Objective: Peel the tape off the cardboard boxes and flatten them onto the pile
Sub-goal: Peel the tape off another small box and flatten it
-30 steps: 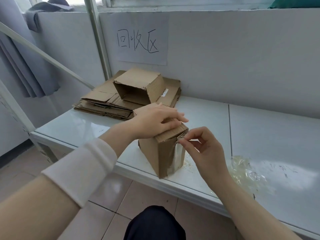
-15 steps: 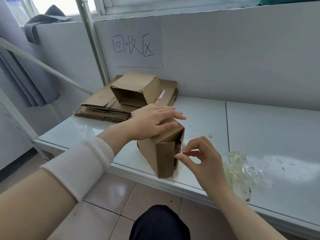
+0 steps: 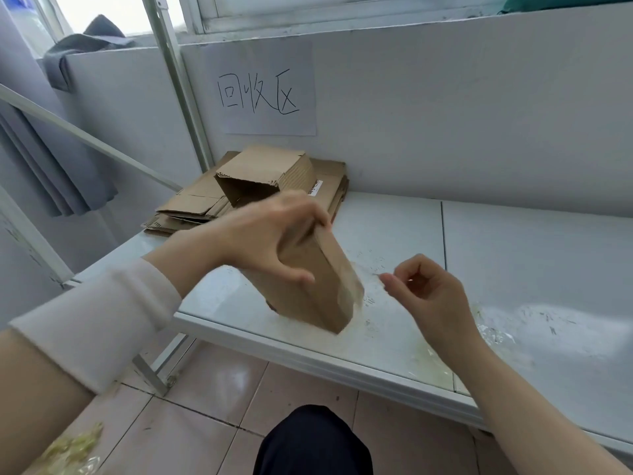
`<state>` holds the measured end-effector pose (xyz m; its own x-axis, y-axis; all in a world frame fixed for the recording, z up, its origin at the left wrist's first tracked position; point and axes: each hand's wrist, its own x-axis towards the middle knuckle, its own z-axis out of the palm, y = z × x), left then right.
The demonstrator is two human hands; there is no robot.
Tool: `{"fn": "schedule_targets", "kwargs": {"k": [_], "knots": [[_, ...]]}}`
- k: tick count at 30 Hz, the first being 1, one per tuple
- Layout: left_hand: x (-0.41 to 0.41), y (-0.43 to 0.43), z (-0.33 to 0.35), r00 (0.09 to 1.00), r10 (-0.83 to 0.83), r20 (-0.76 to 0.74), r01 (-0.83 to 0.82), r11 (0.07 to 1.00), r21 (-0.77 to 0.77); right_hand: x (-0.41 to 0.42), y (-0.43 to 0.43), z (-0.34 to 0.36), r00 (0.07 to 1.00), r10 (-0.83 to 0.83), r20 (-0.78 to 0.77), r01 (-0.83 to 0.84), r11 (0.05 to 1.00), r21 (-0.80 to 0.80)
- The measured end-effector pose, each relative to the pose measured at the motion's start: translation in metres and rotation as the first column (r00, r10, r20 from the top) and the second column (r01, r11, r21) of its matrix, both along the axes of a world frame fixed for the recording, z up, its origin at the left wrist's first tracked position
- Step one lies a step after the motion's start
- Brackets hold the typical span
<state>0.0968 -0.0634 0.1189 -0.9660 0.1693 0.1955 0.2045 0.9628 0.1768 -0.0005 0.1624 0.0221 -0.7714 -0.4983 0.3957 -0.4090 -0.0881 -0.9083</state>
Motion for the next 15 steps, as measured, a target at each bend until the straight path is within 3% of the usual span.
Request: {"fn": "schedule_targets", "kwargs": {"k": [3,8,11,15], "knots": [[0.013,-0.014,0.008,0.979,0.128,-0.159,-0.071,0.944,0.322,-0.011,0.017,0.003,0.993,-0.079,0.085,0.082,0.996,-0.035],[0.02,-0.008,-0.007,0.962,0.171,-0.211,-0.06,0.892,0.448,-0.03,0.026,0.017,0.979,-0.151,0.138,0.173,0.971,-0.163],[0.025,-0.015,-0.012,0.898,0.299,-0.323,-0.038,0.785,0.618,-0.051,0.046,0.021,0.947,-0.226,0.227,0.284,0.921,-0.268],[0.026,-0.021,-0.019,0.844,0.4,-0.357,-0.074,0.747,0.661,-0.072,0.076,0.024,0.923,-0.325,0.205,0.371,0.894,-0.251]]}}
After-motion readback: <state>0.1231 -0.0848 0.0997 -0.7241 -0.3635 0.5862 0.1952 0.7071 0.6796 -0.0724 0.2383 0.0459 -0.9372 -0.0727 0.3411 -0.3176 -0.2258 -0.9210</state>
